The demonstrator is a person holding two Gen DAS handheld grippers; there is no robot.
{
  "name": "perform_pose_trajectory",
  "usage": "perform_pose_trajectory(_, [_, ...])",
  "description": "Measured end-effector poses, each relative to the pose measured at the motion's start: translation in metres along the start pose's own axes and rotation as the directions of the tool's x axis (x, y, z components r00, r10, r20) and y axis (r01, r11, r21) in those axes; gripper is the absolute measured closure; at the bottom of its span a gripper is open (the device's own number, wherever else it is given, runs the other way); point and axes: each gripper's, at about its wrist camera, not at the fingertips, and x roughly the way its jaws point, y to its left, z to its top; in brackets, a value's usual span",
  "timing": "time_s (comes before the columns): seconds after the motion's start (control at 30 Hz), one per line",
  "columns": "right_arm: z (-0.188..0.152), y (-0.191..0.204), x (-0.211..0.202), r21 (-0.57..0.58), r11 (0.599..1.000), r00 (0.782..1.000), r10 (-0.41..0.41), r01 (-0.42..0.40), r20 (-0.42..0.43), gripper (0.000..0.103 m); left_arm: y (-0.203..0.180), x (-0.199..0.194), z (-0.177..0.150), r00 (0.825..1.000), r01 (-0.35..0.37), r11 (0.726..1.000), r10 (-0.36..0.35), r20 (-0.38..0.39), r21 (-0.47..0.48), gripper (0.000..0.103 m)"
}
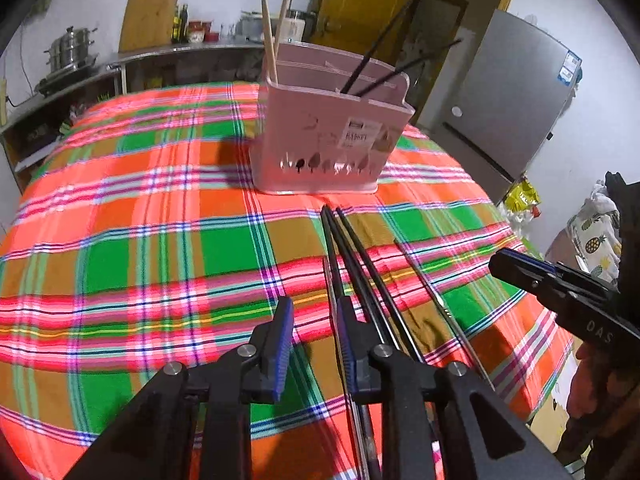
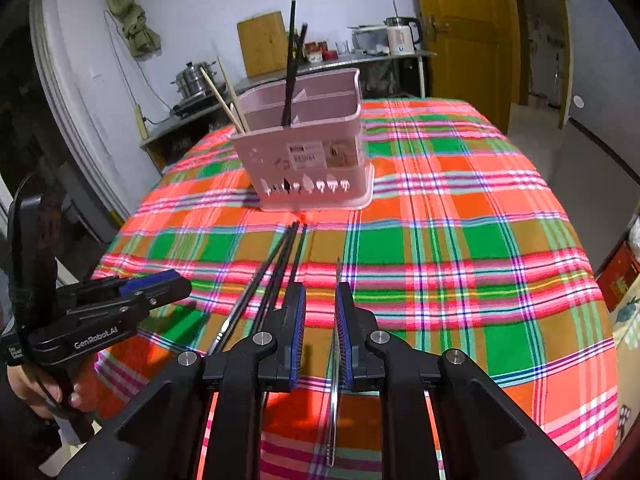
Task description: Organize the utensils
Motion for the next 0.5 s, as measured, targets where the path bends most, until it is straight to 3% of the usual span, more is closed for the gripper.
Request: perform_pose_trajectory(0.5, [-0.006,-0.012,0.042,0.016,1.000,0.996,-0.013,0.014,-0.090,0.087,-0.003,0.047,0.009,0.996,-0.020,1.000,0.020,-0.084,0.000,0.081])
